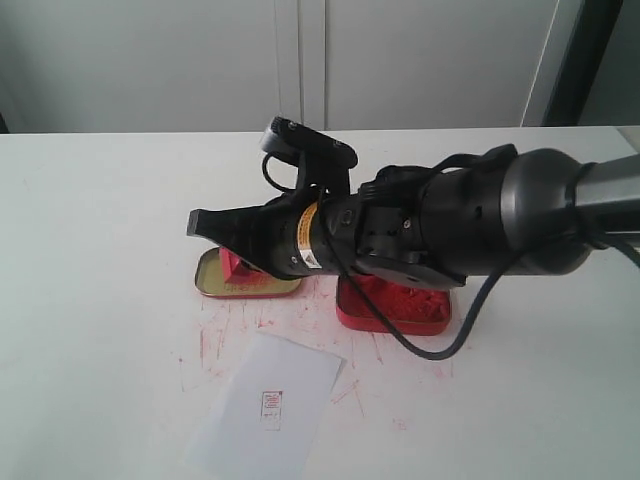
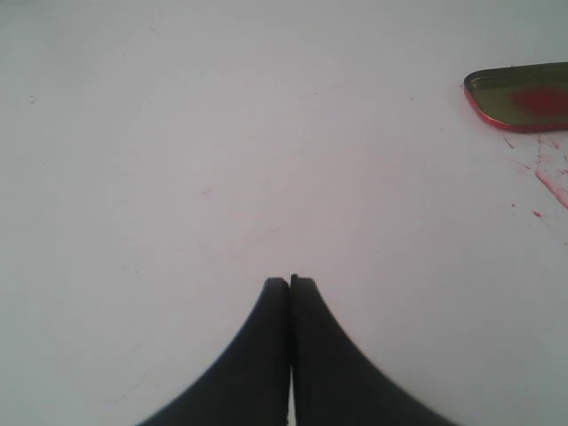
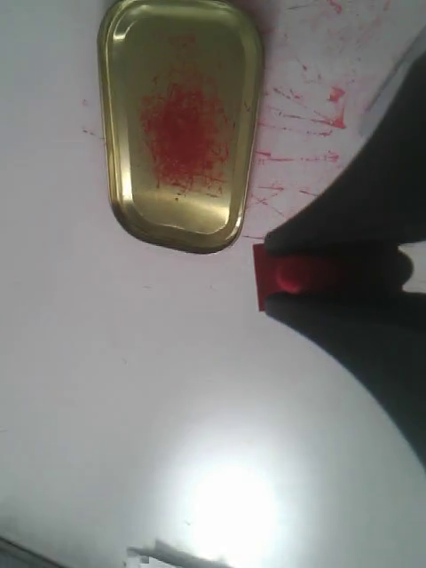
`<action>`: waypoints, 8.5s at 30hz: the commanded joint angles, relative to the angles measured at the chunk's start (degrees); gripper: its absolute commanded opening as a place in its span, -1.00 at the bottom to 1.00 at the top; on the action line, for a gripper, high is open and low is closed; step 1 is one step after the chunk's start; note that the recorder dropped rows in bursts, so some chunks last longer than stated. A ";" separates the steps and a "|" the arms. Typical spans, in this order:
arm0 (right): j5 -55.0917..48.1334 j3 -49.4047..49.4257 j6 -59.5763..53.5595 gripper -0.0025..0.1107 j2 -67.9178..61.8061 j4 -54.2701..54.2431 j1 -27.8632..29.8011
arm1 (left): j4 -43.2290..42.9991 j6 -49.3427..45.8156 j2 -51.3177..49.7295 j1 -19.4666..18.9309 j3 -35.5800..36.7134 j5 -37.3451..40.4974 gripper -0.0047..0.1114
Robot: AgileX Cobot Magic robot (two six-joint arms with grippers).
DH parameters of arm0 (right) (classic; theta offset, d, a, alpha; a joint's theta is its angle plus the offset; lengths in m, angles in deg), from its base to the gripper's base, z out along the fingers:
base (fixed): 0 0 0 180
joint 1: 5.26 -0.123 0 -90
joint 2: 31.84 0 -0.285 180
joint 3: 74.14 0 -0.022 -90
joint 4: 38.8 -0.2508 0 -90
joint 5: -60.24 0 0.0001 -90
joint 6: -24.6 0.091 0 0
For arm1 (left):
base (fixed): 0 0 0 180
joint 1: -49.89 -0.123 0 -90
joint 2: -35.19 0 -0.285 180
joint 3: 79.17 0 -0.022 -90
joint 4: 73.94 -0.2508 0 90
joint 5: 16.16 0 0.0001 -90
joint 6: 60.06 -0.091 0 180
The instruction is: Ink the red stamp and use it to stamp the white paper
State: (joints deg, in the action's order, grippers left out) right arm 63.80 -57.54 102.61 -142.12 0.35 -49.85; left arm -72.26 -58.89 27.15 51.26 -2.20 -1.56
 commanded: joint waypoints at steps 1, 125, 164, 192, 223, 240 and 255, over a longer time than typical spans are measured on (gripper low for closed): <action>2.94 -0.01 0.23 -0.96 0.73 8.62 0.59 | -0.02 0.14 0.25 -0.10 0.25 -0.02 -0.92; -3.94 -7.92 -102.19 -0.24 -15.79 -124.16 0.64 | -0.02 0.14 0.25 -0.10 0.25 -0.02 -0.92; -27.65 -7.92 -115.95 -0.96 -4.23 -117.54 8.54 | -0.02 0.14 0.25 -0.10 0.25 -0.02 -0.92; -52.97 -7.92 -73.69 -0.96 2.05 -49.90 24.19 | -0.02 0.14 0.25 -0.10 0.25 -0.02 -0.92; -53.24 11.77 -73.20 -0.96 28.35 -40.77 39.64 | -0.02 0.14 0.25 -0.10 0.25 -0.02 -0.92; -48.79 21.52 -73.20 -0.96 52.10 -40.43 39.64 | -0.02 0.14 0.25 -0.10 0.25 -0.02 -0.92; -40.27 29.85 -75.43 -0.96 73.43 -40.43 39.64 | -0.02 0.14 0.25 -0.10 0.25 -0.02 -0.92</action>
State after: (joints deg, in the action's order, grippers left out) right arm 21.12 -29.36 27.88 -71.61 -40.17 -10.88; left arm -72.26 -58.89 27.15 51.26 -2.20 -1.56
